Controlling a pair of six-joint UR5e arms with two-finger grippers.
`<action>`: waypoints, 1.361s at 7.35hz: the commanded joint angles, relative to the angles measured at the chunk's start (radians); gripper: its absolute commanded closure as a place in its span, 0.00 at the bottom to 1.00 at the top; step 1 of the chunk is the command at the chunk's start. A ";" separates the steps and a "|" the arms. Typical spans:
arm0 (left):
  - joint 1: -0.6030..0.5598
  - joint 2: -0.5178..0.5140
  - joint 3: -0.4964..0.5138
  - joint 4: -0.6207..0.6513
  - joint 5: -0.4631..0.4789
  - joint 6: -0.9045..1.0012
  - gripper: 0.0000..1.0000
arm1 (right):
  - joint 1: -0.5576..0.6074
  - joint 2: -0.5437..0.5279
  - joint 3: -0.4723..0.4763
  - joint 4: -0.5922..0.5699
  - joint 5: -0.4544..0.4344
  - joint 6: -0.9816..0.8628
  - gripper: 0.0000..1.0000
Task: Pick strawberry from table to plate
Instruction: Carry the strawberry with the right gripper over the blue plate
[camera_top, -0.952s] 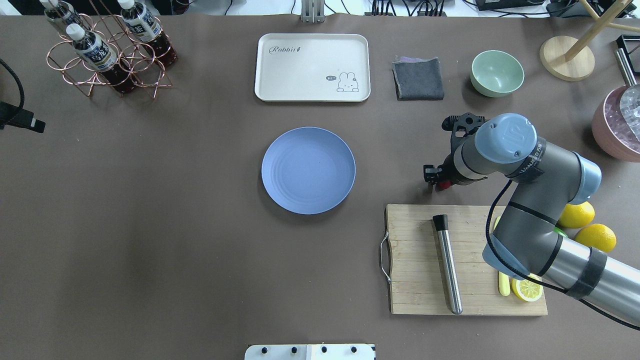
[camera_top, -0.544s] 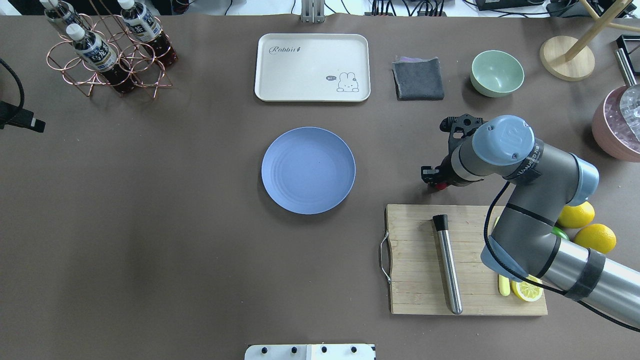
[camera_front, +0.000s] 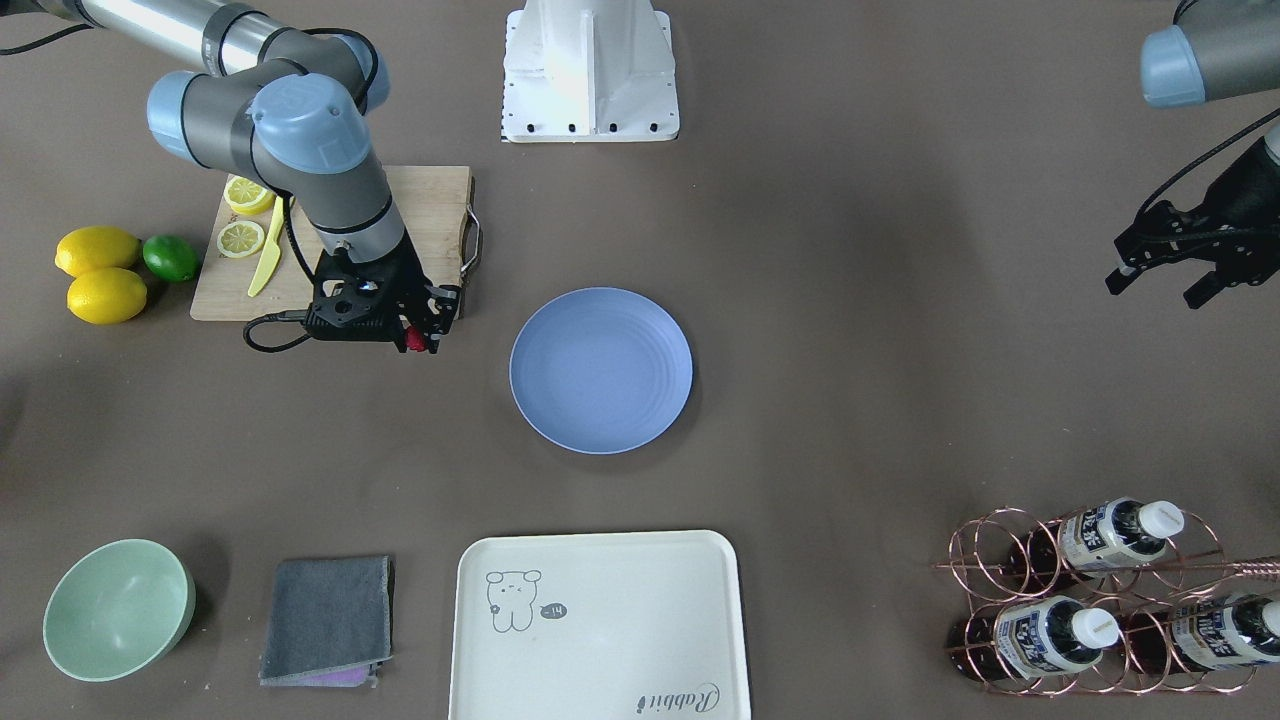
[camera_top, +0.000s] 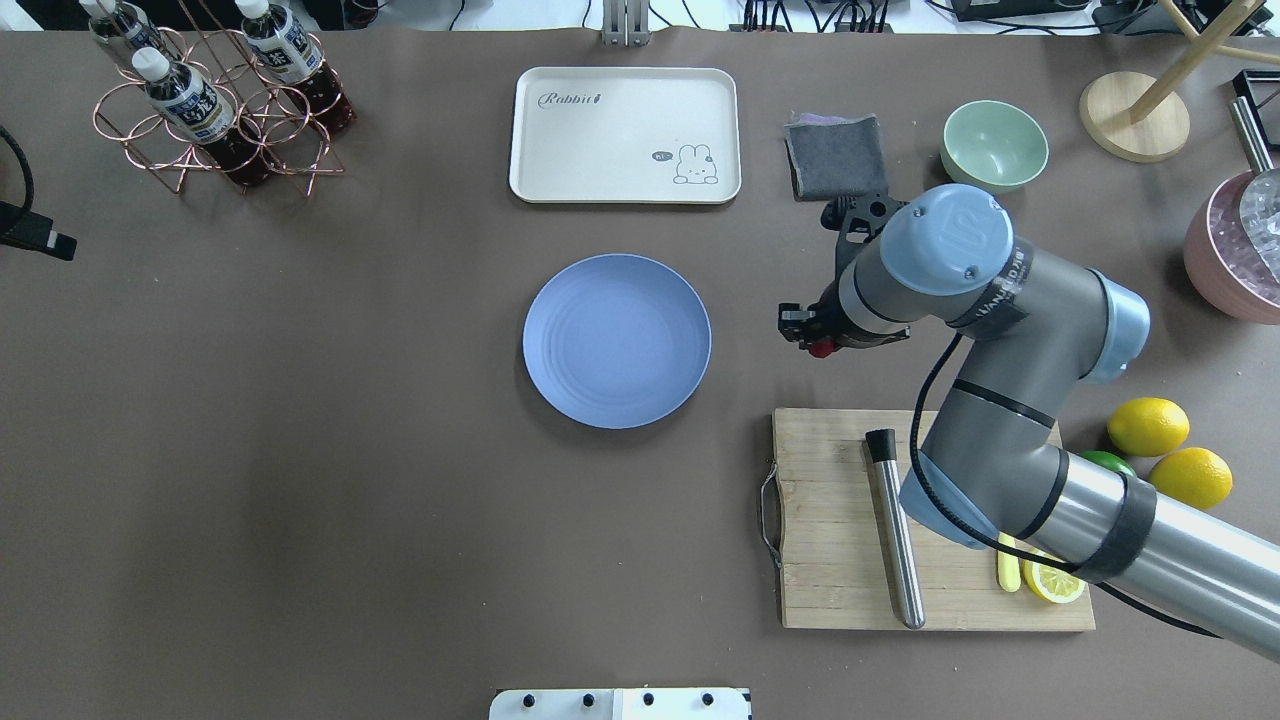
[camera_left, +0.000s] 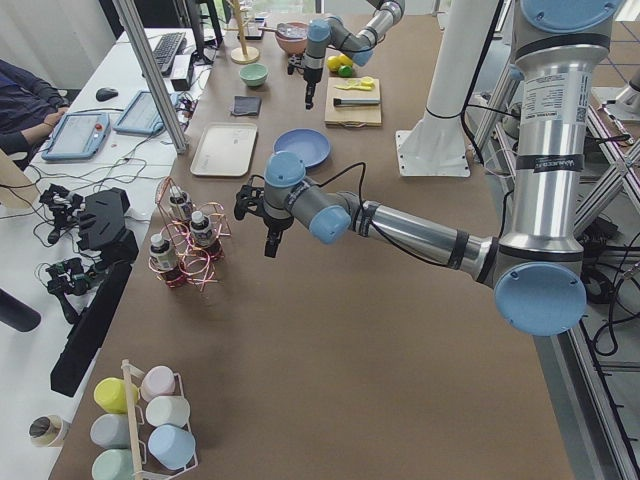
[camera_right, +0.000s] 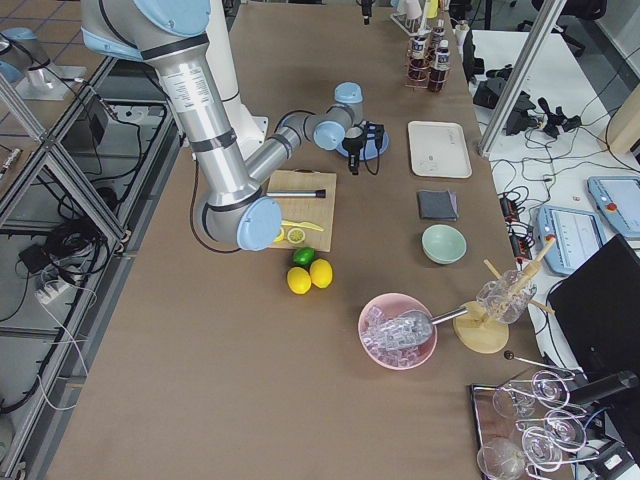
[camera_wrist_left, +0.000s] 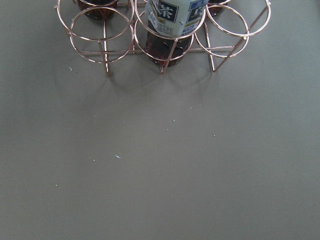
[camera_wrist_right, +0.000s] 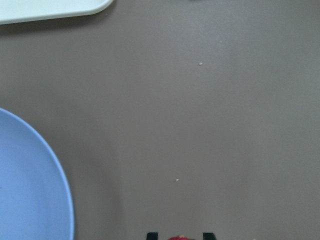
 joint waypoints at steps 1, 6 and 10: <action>-0.133 0.010 0.034 0.146 -0.019 0.251 0.02 | -0.033 0.113 -0.063 -0.023 -0.012 0.071 1.00; -0.380 -0.008 0.124 0.394 -0.014 0.694 0.02 | -0.156 0.312 -0.273 -0.010 -0.125 0.168 1.00; -0.407 0.007 0.130 0.388 -0.019 0.704 0.02 | -0.157 0.402 -0.444 0.098 -0.171 0.168 1.00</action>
